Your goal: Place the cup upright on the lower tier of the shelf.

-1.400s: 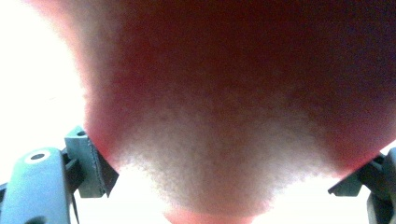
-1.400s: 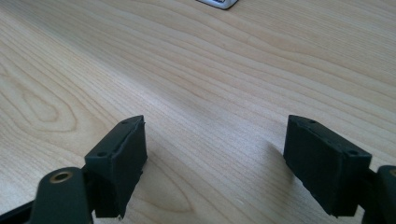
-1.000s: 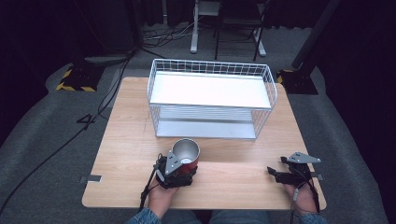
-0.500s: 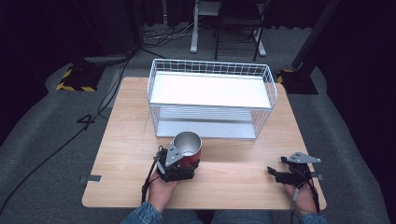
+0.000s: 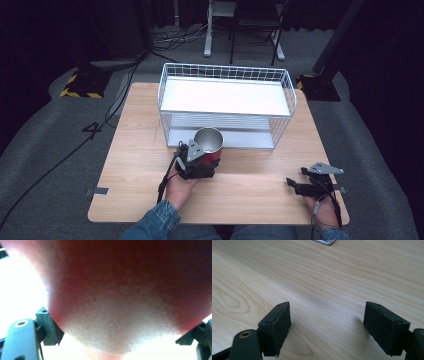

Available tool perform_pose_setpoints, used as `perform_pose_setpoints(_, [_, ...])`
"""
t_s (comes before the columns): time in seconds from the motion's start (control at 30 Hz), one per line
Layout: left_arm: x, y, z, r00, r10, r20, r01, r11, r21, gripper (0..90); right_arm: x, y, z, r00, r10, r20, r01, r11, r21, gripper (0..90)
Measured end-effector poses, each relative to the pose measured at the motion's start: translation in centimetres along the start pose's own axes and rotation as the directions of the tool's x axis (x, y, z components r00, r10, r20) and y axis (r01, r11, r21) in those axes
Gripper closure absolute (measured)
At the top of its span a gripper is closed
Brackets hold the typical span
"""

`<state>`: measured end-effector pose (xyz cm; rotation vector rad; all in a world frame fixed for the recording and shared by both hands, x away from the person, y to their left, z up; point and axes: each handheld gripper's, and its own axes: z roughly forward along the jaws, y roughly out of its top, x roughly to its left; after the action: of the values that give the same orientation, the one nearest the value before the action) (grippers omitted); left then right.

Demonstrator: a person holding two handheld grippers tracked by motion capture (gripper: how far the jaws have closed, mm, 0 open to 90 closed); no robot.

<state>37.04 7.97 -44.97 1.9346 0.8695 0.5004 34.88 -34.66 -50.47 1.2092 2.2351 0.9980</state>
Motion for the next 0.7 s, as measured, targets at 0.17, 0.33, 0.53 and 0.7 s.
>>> perform_pose_setpoints(0.17, [0.7, 0.7, 1.0, 1.0000, -0.003, 0.004, 0.003, 1.0000, 0.005, 17.0, -0.1, 0.1, 0.1, 0.9999, 0.014, -0.001, -0.014, 1.000, 0.005, 22.5])
perform_pose_setpoints(0.33, [1.3, 1.3, 2.2, 0.9994, -0.030, 0.018, 0.030, 0.9995, 0.007, 16.9, -0.1, 0.1, 0.1, 0.9999, 0.017, 0.002, -0.017, 1.000, 0.005, 22.5])
perform_pose_setpoints(0.53, [1.6, 2.0, 3.4, 0.9982, -0.054, 0.025, 0.054, 0.9984, -0.014, 16.9, -0.1, 0.1, 0.1, 0.9998, 0.018, 0.007, -0.018, 1.000, 0.004, 22.5])
perform_pose_setpoints(0.7, [1.7, 2.5, 4.5, 0.9990, -0.040, 0.021, 0.040, 0.9992, 0.001, 16.9, -0.1, 0.1, 0.1, 0.9998, 0.019, 0.010, -0.019, 1.000, 0.004, 22.4])
